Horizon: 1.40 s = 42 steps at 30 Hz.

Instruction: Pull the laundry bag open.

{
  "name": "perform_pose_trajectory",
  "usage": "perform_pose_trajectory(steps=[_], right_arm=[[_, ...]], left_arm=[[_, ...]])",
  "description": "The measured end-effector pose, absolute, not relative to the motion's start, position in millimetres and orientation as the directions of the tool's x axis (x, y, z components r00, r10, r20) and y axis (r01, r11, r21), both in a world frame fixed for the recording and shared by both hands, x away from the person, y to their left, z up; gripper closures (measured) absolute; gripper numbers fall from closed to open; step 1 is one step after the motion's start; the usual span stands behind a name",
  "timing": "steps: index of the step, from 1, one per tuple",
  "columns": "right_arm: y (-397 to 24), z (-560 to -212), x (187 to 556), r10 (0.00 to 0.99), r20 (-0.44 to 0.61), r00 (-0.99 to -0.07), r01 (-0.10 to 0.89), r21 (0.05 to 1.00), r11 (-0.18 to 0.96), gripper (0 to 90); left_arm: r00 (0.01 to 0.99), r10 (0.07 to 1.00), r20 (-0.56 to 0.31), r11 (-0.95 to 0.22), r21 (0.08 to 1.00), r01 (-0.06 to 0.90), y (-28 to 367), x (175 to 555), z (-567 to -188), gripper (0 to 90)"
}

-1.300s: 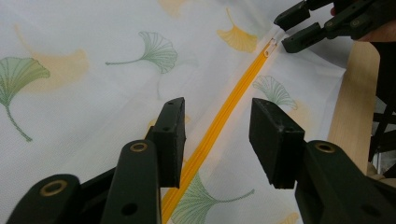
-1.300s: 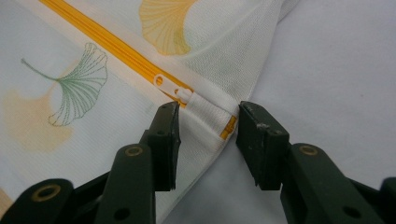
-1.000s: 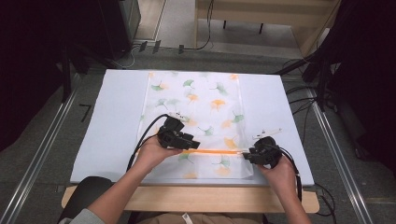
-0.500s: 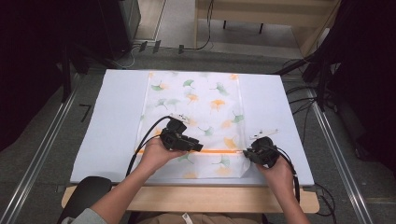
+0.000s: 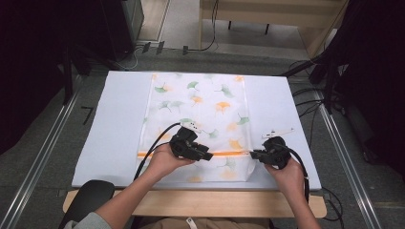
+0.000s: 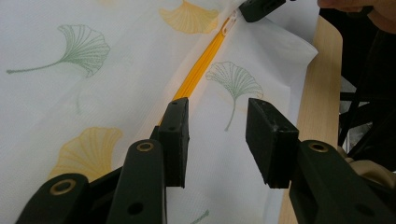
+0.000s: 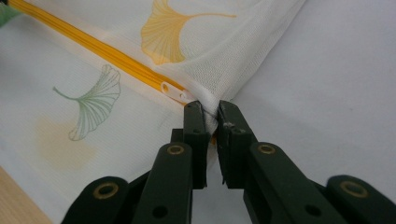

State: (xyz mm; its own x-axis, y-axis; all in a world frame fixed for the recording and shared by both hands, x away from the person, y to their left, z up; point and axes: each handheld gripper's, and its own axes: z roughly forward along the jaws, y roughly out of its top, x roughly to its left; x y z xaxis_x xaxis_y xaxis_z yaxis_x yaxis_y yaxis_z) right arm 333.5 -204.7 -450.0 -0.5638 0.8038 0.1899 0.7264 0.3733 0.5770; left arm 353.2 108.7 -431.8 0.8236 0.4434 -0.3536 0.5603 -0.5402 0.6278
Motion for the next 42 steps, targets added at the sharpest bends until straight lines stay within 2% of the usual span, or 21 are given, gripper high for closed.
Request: perform_pose_trajectory(steps=[10, 16, 27, 42], right_arm=[[-206, -440, 330, 0.784, 0.203, -0.586, 0.703, 0.609, 0.367, 84.9], [-205, -432, 329, 0.770, 0.211, -0.602, 0.687, 0.629, 0.365, 85.0], [-204, -425, 331, 0.741, 0.215, -0.636, 0.663, 0.643, 0.383, 85.2], [-198, -417, 329, 0.688, 0.209, -0.695, 0.615, 0.667, 0.420, 85.3]], left_arm=[[0.864, 0.396, -0.310, -0.572, 0.653, 0.496, 87, 347, -427, 64.6], [0.869, 0.376, -0.322, -0.576, 0.653, 0.492, 72, 347, -425, 64.2], [0.860, 0.372, -0.348, -0.579, 0.638, 0.508, 52, 354, -429, 65.6], [0.860, 0.408, -0.305, -0.594, 0.627, 0.504, 34, 358, -438, 65.3]])
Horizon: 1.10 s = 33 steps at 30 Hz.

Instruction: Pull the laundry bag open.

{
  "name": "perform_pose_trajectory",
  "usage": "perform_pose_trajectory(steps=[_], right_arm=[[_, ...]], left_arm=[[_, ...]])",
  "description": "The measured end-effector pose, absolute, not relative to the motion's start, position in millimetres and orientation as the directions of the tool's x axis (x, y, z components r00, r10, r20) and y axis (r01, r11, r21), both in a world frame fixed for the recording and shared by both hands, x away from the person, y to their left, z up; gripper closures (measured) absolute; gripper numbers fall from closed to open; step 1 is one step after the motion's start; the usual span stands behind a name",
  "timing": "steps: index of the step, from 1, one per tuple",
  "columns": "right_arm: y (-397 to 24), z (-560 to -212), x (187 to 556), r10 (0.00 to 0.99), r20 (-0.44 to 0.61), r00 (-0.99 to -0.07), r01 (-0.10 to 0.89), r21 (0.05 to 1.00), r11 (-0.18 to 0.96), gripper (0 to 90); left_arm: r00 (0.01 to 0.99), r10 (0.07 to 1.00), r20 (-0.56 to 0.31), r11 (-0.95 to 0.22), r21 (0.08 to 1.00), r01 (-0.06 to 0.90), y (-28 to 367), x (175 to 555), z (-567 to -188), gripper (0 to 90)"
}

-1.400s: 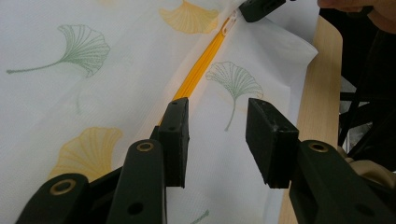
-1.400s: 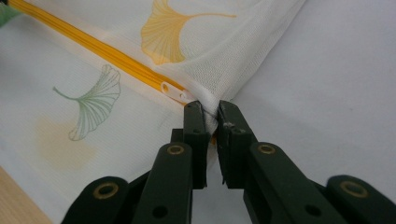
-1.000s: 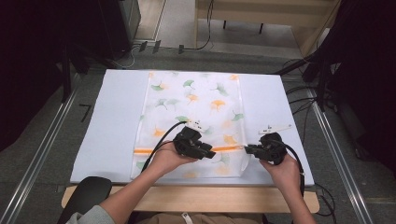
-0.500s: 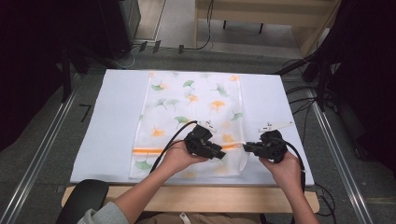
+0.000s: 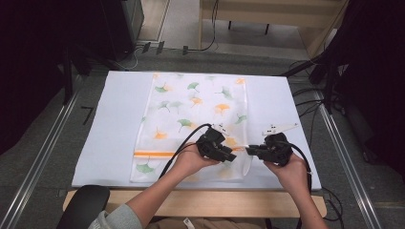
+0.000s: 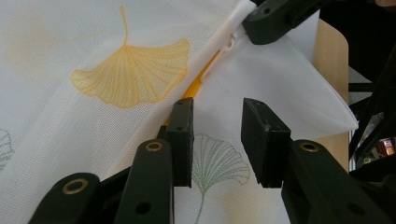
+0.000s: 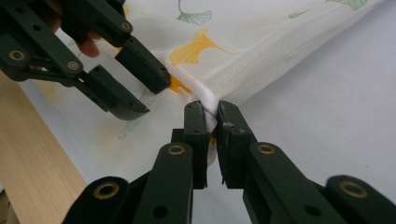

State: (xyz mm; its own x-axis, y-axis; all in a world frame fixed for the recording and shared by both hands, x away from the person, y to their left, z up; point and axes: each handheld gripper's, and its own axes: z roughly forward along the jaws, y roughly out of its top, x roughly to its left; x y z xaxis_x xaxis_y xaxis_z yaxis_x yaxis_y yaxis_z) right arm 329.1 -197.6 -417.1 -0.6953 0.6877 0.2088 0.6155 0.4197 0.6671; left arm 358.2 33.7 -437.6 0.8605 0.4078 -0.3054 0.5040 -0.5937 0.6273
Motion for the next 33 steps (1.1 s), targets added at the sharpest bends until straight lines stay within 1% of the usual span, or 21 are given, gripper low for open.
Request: perform_pose_trajectory(steps=[8, 15, 23, 33], right_arm=[[-189, -414, 326, 0.652, 0.214, -0.727, 0.593, 0.675, 0.440, 85.4], [-185, -414, 326, 0.642, 0.211, -0.737, 0.587, 0.670, 0.454, 85.4], [-178, -415, 325, 0.633, 0.215, -0.744, 0.588, 0.660, 0.468, 85.4], [-176, -415, 325, 0.621, 0.218, -0.753, 0.581, 0.665, 0.470, 85.4]], left_arm=[[0.867, 0.391, -0.309, -0.589, 0.640, 0.494, 33, 359, -439, 64.6], [0.879, 0.385, -0.280, -0.597, 0.651, 0.469, 29, 357, -439, 68.3], [0.876, 0.385, -0.288, -0.588, 0.655, 0.474, 28, 356, -440, 74.4], [0.876, 0.391, -0.282, -0.591, 0.653, 0.474, 28, 355, -441, 86.5]])
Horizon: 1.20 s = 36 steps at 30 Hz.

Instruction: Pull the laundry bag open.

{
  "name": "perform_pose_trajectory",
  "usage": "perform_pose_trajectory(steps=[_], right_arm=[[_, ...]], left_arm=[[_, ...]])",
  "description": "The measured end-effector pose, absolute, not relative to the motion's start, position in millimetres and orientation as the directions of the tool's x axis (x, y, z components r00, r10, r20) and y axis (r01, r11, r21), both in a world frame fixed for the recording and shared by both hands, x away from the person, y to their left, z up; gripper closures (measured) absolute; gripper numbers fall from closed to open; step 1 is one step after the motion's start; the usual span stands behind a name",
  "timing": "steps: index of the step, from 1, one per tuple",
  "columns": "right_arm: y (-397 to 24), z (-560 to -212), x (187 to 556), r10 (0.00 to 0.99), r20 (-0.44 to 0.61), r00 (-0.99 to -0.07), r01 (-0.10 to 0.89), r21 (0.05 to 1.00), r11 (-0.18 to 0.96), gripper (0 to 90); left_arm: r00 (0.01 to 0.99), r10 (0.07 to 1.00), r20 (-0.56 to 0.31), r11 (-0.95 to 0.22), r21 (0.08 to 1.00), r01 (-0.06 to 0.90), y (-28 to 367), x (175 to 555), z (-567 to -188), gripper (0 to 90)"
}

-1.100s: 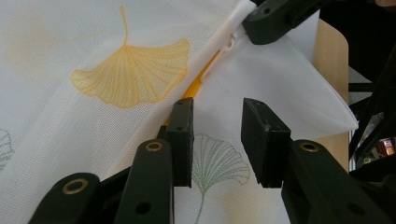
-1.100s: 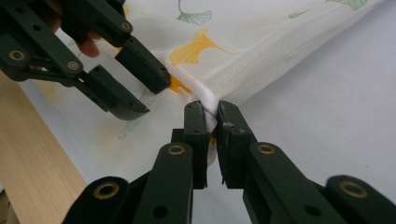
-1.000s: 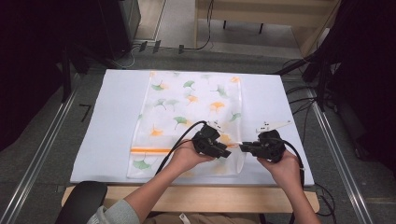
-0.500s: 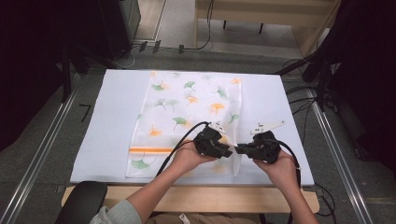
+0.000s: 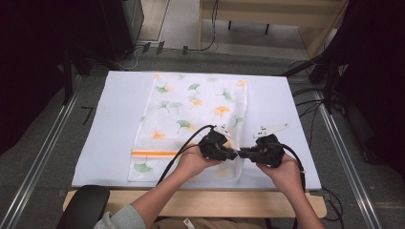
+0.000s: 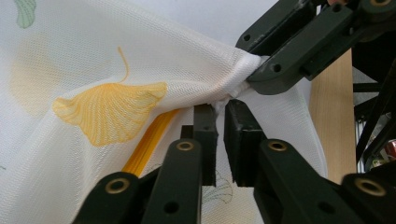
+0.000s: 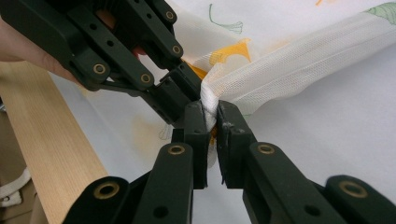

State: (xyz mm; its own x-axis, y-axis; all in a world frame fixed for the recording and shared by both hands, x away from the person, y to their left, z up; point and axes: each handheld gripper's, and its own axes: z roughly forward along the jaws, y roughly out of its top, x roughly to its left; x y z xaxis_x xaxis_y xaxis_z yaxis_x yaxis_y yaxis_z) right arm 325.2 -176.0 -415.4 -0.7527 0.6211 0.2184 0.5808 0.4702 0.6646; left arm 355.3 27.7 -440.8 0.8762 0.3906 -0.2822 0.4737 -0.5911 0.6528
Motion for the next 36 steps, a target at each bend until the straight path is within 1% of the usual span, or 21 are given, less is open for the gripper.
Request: perform_pose_trajectory(steps=[3, 8, 12, 16, 19, 34, 36], right_arm=[[-176.2, -415.4, 325.2, 0.618, 0.221, -0.754, 0.580, 0.666, 0.469, 85.4], [-176.0, -415.0, 324.7, 0.618, 0.223, -0.754, 0.580, 0.667, 0.468, 85.4], [-176.8, -415.4, 325.0, 0.613, 0.221, -0.759, 0.575, 0.670, 0.470, 85.4], [-177.0, -416.1, 325.7, 0.613, 0.222, -0.758, 0.577, 0.666, 0.473, 85.4], [-174.4, -415.7, 324.4, 0.614, 0.220, -0.758, 0.578, 0.663, 0.476, 85.4], [-174.2, -414.4, 323.4, 0.616, 0.215, -0.758, 0.575, 0.667, 0.473, 85.5], [-174.9, -414.2, 323.5, 0.617, 0.219, -0.756, 0.576, 0.669, 0.469, 85.5]], left_arm=[[0.869, 0.398, -0.295, -0.581, 0.652, 0.488, 29.0, 355.7, -440.9, 89.7], [0.864, 0.401, -0.306, -0.575, 0.650, 0.497, 31.1, 355.3, -440.0, 90.0], [0.872, 0.378, -0.311, -0.574, 0.660, 0.485, 34.5, 354.3, -439.9, 90.0], [0.864, 0.385, -0.324, -0.578, 0.646, 0.499, 36.7, 354.3, -439.6, 90.0], [0.848, 0.397, -0.350, -0.561, 0.639, 0.526, 37.2, 355.5, -440.0, 90.0], [0.836, 0.426, -0.347, -0.557, 0.627, 0.544, 36.6, 358.7, -442.1, 90.0], [0.829, 0.443, -0.342, -0.554, 0.622, 0.553, 36.9, 359.4, -443.5, 90.0]])
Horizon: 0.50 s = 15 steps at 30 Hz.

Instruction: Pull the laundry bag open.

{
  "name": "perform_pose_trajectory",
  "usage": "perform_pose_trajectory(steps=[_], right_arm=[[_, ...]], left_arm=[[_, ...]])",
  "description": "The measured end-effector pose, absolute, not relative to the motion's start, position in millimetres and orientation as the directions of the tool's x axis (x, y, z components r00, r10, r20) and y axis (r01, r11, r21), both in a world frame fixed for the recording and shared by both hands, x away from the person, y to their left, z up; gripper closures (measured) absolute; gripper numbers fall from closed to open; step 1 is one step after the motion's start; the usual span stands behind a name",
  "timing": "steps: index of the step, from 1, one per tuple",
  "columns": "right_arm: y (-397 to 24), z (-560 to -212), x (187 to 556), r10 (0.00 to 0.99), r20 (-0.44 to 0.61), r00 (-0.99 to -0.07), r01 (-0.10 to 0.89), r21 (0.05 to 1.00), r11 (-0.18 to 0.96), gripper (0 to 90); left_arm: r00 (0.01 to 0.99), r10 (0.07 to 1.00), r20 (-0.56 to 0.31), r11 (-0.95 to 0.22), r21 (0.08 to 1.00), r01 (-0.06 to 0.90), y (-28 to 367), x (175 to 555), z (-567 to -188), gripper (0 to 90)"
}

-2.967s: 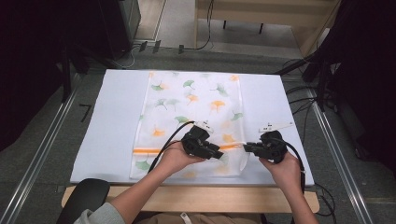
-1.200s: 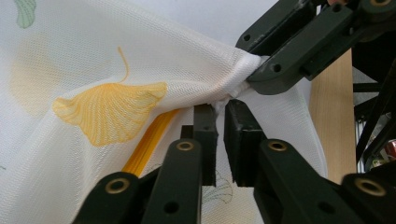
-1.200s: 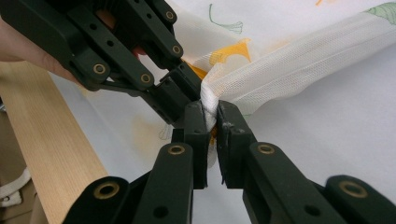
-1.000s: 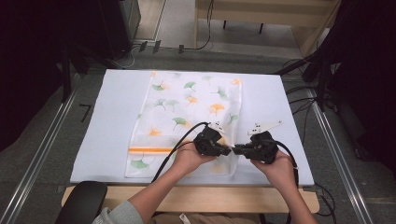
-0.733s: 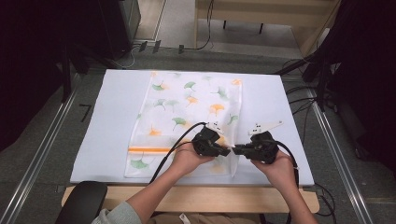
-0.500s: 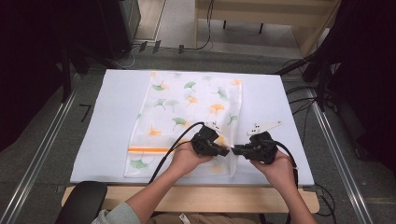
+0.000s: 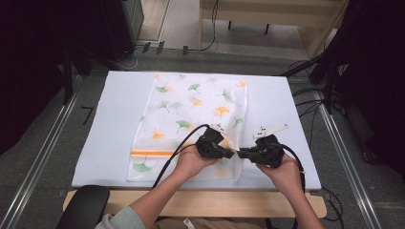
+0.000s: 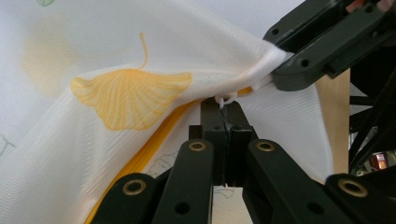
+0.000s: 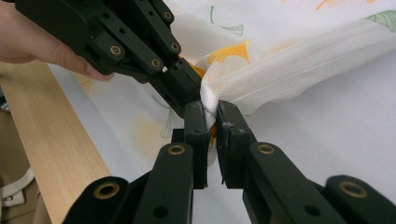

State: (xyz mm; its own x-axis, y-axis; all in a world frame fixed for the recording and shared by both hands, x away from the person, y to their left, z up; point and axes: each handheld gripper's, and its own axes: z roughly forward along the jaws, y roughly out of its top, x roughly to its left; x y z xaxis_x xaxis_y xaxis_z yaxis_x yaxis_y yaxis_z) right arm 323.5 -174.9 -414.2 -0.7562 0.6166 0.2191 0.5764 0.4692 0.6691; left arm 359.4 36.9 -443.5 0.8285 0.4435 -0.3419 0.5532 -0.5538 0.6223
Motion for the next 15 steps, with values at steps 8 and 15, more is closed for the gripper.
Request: perform_pose_trajectory(steps=[8, 15], right_arm=[[-179, -414, 324, 0.616, 0.219, -0.756, 0.574, 0.675, 0.465, 85.5], [-175, -414, 323, 0.615, 0.217, -0.758, 0.574, 0.669, 0.473, 85.5]], left_arm=[[0.813, 0.463, -0.352, -0.560, 0.596, 0.576, 51, 366, -449, 90.0], [0.797, 0.479, -0.368, -0.545, 0.587, 0.599, 53, 366, -454, 90.0]])
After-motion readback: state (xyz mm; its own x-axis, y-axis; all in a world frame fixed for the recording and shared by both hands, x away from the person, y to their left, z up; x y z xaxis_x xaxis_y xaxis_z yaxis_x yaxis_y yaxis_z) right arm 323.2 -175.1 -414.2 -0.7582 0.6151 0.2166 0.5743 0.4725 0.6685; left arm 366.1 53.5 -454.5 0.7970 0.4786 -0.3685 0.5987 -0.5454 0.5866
